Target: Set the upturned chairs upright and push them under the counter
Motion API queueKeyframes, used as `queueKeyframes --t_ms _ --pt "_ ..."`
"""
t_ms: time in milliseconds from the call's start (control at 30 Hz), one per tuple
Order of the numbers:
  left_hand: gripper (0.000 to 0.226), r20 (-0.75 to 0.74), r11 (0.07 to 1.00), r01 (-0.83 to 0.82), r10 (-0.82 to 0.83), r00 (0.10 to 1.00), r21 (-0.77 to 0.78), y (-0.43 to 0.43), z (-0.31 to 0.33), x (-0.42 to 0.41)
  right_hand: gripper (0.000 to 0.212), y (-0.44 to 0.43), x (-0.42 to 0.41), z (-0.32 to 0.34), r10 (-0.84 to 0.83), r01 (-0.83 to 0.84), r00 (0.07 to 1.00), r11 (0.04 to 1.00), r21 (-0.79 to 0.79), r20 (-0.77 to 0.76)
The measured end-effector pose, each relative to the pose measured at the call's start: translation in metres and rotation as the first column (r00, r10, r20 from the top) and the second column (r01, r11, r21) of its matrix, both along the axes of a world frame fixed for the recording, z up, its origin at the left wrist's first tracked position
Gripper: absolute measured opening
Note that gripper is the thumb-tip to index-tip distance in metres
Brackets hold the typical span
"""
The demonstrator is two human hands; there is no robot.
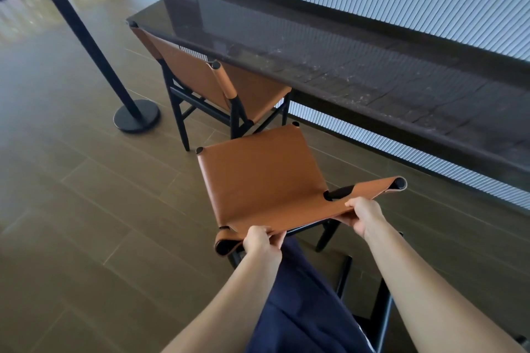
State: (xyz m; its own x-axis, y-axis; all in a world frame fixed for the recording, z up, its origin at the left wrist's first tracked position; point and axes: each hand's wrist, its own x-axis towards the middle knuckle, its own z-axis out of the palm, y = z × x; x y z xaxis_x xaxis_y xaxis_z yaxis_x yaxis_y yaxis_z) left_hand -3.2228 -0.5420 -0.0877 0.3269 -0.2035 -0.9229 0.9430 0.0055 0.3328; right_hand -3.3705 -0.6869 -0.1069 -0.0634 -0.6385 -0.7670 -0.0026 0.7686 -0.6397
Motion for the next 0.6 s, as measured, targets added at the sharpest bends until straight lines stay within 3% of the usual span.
queueKeyframes --t_ms 167,367,600 --pt "0.030 -0.003 1.000 0.024 -0.024 1.000 -0.017 0.011 0.003 0.004 0.027 0.015 -0.003 0.001 -0.026 0.026 1.000 0.999 -0.019 -0.003" --pt "0.028 0.068 0.997 0.076 -0.074 0.995 -0.021 0.019 0.012 0.036 0.014 0.036 0.008 0.013 -0.034 0.039 0.997 0.998 -0.056 0.076" --pt "0.022 0.084 0.977 0.208 -0.204 0.975 -0.050 0.004 0.041 0.068 0.015 0.041 0.016 0.040 -0.147 0.161 0.979 0.983 -0.094 0.140"
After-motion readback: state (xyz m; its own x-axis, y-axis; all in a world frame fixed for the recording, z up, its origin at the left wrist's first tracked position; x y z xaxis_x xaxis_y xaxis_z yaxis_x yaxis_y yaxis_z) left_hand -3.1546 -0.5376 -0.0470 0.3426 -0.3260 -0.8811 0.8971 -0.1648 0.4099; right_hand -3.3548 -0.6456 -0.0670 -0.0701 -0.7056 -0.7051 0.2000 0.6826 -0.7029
